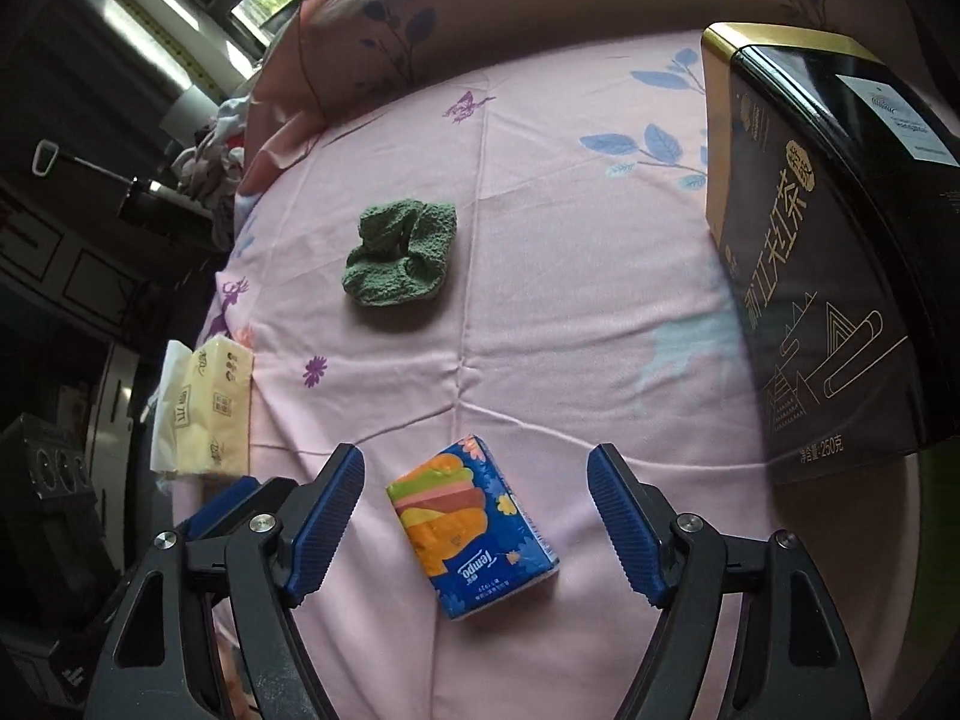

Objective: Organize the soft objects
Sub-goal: 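Grasp the blue tissue pack with the right gripper and lift, then carry the tissue pack over the green box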

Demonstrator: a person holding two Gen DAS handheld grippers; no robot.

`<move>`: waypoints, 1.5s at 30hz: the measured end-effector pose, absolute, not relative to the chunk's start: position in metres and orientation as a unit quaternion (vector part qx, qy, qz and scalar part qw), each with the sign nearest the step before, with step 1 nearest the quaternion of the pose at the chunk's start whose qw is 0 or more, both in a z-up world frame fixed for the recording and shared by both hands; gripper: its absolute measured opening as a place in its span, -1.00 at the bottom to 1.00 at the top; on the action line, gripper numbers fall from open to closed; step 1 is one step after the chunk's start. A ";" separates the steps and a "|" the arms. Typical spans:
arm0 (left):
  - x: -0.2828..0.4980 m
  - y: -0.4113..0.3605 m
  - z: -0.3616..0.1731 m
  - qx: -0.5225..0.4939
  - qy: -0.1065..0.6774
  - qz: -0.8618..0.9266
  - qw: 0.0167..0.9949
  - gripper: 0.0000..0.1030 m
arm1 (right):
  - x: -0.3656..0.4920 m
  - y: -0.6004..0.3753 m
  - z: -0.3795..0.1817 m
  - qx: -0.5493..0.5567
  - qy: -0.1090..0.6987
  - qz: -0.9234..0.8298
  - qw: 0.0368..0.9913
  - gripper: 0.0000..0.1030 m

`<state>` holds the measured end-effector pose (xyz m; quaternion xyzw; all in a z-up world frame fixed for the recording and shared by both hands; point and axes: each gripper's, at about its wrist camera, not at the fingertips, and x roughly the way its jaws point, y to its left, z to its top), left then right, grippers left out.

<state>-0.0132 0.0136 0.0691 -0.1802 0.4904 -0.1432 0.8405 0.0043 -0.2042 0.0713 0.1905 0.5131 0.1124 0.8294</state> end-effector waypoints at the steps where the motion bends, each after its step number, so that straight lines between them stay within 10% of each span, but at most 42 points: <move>1: -0.014 0.011 0.069 -0.183 0.493 -0.151 0.837 0.94 | 0.006 -0.202 0.071 0.194 0.510 0.115 0.830 0.51; 11: -0.022 -0.030 0.057 -0.131 0.524 -0.189 0.820 0.66 | -0.007 -0.202 0.078 0.187 0.494 0.160 0.834 0.50; 21: -0.017 -0.056 0.035 -0.133 0.557 -0.207 0.793 -0.03 | 0.013 -0.187 0.027 0.194 0.563 0.170 0.785 0.07; 45: -0.075 -0.120 0.161 -0.082 0.297 -0.297 0.904 -0.09 | -0.071 -0.254 0.166 0.169 0.347 0.130 0.913 0.02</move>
